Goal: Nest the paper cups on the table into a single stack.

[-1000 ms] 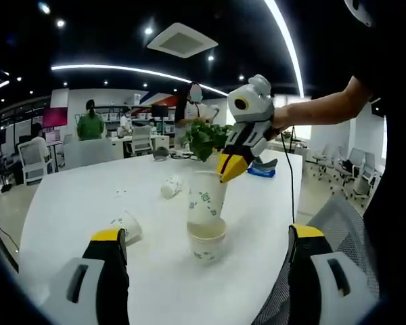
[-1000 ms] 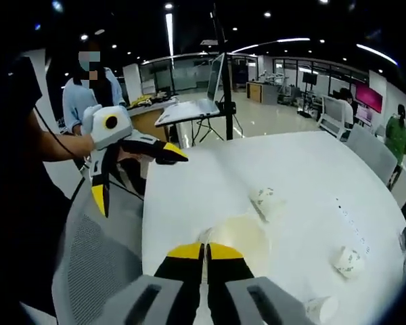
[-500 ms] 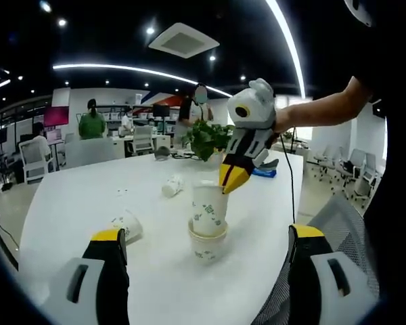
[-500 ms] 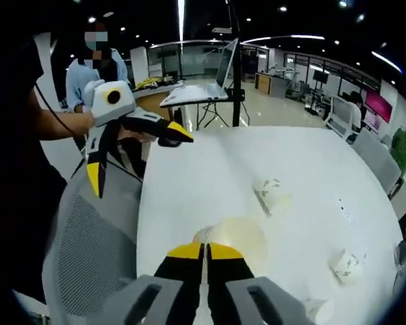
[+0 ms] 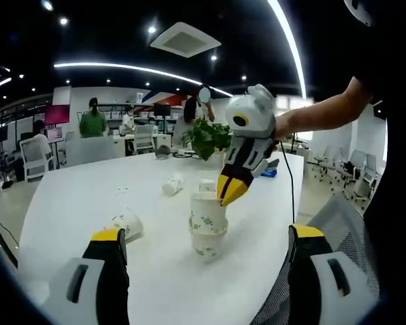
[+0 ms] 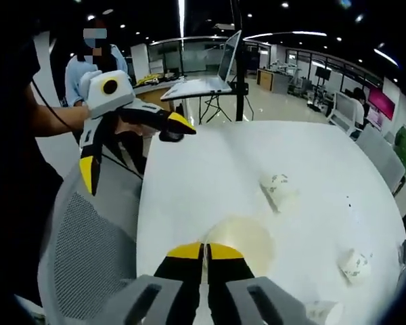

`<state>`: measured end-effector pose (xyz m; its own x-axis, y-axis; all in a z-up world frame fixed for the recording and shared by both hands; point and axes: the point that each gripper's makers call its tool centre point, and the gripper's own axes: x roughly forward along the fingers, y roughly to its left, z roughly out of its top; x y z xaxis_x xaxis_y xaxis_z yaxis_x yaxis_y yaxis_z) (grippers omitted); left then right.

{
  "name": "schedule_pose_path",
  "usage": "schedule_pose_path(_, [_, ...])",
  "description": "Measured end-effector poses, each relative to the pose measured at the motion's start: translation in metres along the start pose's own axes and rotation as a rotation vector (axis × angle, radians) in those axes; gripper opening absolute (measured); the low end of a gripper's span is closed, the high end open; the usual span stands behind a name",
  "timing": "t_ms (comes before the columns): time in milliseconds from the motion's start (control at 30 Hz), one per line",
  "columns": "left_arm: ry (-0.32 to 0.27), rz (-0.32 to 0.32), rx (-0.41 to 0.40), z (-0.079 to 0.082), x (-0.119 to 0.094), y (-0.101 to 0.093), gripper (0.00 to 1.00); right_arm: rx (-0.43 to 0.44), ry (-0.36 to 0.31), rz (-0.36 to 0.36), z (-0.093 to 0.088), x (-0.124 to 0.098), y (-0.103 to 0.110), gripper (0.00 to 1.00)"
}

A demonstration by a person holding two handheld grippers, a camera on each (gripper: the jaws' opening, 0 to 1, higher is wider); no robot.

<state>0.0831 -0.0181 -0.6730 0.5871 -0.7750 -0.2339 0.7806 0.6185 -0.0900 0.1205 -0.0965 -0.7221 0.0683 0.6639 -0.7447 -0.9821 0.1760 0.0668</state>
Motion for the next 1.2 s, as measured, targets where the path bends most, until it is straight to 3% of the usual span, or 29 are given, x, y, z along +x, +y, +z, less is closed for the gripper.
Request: schedule_pose_path(1200, [-0.002,0.032,-0.014,-0.005,-0.009,0.009,0.99,0.084,0.038,0.064,-0.023,0.041,0.013,0.0])
